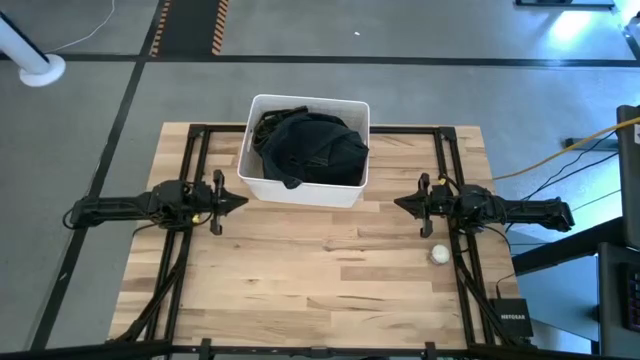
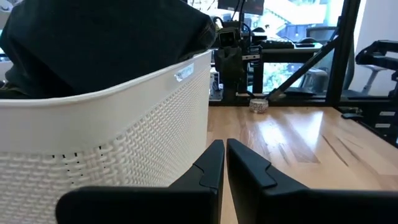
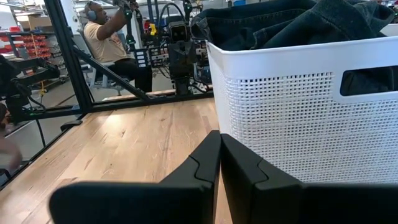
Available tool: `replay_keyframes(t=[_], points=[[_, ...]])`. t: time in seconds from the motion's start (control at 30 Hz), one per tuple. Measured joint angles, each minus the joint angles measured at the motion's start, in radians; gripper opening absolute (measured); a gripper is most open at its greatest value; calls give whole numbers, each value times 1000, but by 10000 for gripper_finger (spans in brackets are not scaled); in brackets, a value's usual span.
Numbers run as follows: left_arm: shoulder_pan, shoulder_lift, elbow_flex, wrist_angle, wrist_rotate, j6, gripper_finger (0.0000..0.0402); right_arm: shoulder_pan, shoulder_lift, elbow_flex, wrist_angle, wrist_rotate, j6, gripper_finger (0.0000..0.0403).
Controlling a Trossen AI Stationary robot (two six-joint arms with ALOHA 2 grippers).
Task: Sort clothes
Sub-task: Return to Home Position
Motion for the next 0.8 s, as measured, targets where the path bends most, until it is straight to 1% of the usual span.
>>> replay_keyframes(t=[0.17, 0.8], points=[[0, 0, 0, 0, 0, -21, 13, 0, 0, 0, 0, 0, 0, 28], [0, 0, 0, 0, -1, -9, 13, 0, 0, 0, -1, 0, 0, 28]])
